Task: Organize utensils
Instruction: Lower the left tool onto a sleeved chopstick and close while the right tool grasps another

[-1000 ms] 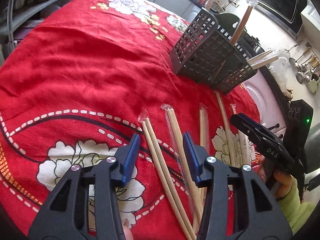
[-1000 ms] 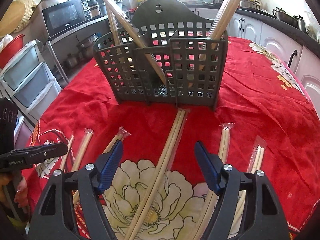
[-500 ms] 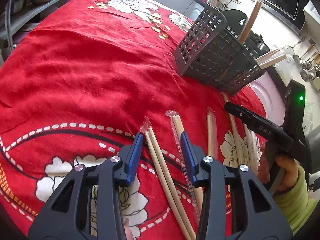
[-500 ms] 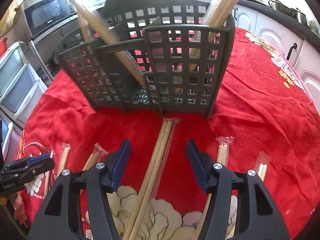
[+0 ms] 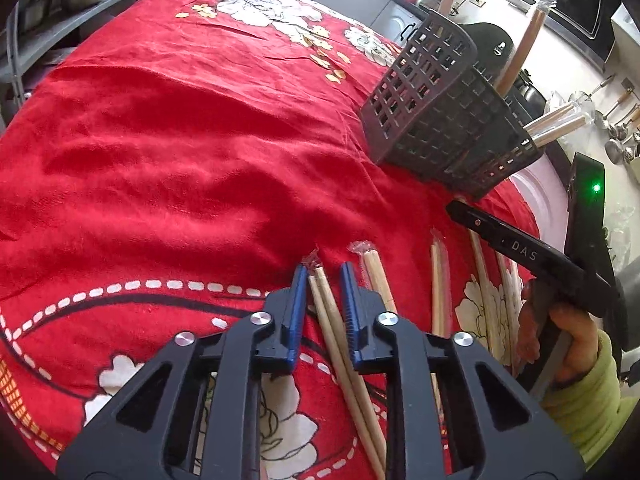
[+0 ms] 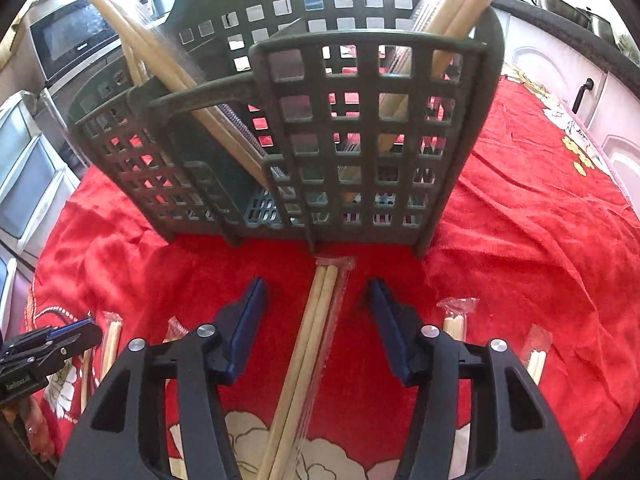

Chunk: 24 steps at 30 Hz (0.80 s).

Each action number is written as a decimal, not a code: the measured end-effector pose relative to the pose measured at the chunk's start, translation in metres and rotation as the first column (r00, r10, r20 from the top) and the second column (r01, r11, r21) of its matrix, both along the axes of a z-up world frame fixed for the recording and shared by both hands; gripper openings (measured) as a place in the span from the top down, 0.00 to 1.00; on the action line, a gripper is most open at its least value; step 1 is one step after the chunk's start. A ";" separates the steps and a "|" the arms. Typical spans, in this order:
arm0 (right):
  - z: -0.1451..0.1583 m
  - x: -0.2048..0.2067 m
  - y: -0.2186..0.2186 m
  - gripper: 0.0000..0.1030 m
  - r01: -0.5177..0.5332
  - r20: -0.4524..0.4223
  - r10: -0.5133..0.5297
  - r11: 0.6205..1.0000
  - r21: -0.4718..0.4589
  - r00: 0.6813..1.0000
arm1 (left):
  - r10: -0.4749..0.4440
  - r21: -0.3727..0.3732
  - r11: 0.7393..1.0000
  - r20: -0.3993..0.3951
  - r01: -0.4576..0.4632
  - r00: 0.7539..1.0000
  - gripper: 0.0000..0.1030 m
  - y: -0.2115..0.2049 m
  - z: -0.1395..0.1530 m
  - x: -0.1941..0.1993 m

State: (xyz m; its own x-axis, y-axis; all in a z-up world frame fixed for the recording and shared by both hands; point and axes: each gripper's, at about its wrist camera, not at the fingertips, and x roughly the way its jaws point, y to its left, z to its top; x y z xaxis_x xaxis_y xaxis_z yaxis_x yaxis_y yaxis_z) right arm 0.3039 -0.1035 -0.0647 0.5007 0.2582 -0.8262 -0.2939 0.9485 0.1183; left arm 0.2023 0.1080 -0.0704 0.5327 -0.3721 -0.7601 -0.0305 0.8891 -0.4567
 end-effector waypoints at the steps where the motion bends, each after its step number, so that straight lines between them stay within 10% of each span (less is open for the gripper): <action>1: 0.000 0.002 0.000 0.53 0.003 -0.001 -0.003 1.000 -0.001 1.000 | 0.000 -0.003 1.000 -0.001 0.000 1.000 0.91 0.001 -0.001 0.001; 11: 0.003 0.020 -0.017 0.90 0.037 -0.003 -0.037 0.999 0.003 0.999 | -0.004 -0.030 1.000 -0.010 0.003 1.000 0.92 0.006 -0.001 0.002; 24: 0.034 0.012 -0.040 0.91 -0.031 -0.019 0.036 0.978 0.207 0.999 | -0.026 -0.050 0.998 0.039 0.028 0.999 0.95 0.003 0.019 0.001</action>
State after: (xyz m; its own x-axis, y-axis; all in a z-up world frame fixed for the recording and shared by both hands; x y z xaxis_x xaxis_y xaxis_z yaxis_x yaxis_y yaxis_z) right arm 0.3156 -0.1431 -0.0309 0.4705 0.4412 -0.7642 -0.3202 0.8924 0.3181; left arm 0.2030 0.1107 -0.0510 0.5500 -0.4245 -0.7193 0.0118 0.8651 -0.5015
